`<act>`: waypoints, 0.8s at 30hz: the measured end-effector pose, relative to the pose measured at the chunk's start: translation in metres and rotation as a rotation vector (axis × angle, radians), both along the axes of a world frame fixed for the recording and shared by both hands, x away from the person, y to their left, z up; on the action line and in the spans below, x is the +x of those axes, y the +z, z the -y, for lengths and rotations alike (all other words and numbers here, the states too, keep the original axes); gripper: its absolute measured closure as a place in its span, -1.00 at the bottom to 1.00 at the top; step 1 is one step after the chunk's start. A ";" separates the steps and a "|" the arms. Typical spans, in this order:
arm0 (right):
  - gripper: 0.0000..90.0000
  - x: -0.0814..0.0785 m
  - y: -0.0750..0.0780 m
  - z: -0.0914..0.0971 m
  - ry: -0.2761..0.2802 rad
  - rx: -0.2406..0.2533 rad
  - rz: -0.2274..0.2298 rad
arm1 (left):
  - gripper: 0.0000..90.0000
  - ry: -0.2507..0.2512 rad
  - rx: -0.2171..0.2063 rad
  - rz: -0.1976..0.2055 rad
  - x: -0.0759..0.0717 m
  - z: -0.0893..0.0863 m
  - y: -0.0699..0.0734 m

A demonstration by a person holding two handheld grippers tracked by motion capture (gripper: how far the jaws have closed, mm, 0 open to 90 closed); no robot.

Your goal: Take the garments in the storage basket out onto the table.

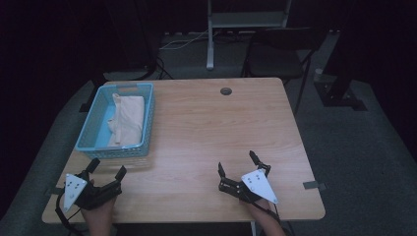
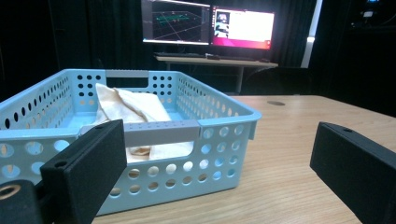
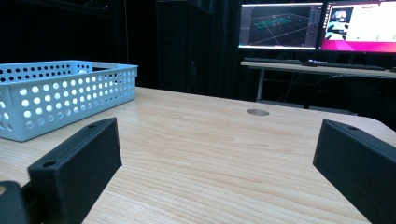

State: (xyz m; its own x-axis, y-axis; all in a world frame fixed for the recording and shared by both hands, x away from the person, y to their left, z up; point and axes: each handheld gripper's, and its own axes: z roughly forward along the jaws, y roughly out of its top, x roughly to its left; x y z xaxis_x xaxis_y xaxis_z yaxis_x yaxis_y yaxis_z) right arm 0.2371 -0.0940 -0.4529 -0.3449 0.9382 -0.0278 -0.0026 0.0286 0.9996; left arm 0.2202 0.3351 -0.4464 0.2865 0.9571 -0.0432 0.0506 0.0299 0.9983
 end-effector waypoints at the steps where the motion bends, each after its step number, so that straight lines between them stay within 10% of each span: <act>1: -0.99 0.000 0.000 0.000 0.000 0.000 0.000 | -0.92 0.003 0.001 -0.005 0.000 0.001 0.001; 24: -0.99 0.000 0.000 0.000 0.010 0.001 0.004 | -0.92 -0.039 -0.047 0.012 -0.002 -0.003 0.021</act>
State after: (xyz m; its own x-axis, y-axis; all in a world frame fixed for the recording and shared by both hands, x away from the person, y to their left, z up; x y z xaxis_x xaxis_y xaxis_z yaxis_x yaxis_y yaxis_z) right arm 0.2369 -0.0944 -0.4530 -0.3545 0.9346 -0.0280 -0.0074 0.0272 0.9996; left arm 0.2185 0.3380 -0.4258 0.3241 0.9423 -0.0843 0.0411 0.0750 0.9963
